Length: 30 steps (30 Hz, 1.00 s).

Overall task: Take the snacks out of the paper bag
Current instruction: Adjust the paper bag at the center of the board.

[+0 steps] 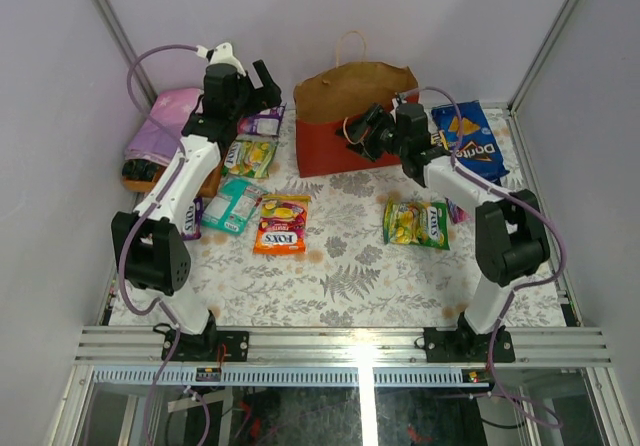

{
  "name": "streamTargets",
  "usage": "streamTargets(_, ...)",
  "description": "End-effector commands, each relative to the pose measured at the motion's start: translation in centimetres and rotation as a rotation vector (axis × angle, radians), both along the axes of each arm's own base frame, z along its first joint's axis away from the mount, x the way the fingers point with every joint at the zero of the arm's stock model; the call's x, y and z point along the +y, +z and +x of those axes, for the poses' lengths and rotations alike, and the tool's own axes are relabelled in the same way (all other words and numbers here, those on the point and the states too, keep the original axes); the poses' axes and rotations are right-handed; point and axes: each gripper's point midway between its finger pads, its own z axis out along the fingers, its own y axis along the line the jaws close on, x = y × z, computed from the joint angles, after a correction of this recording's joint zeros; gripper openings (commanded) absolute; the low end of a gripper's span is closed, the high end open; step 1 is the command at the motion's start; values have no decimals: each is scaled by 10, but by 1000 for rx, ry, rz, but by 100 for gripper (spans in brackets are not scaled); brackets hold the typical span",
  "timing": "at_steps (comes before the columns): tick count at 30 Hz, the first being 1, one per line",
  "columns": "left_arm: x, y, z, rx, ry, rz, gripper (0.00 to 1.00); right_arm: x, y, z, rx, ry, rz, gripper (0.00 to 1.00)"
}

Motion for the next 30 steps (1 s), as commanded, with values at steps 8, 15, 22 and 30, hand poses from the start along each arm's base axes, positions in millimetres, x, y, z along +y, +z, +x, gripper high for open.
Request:
streamTargets(8,2,20,-37,-142,16,-145,100,-40,66,-53,-219,56,-131,99)
streamTargets(15,-26,-25,-84,-123,-38,-388,100,-123,121,-71,-402,-117,227,99)
streamTargets(22,-83,-95,-109,35,-168,-320,87,-173,99,-71,-354,-377,200,91)
streamTargets(30,-121,-162,-88,162,-231,-367,50,-152,-41,-38,12,-304,-12,29)
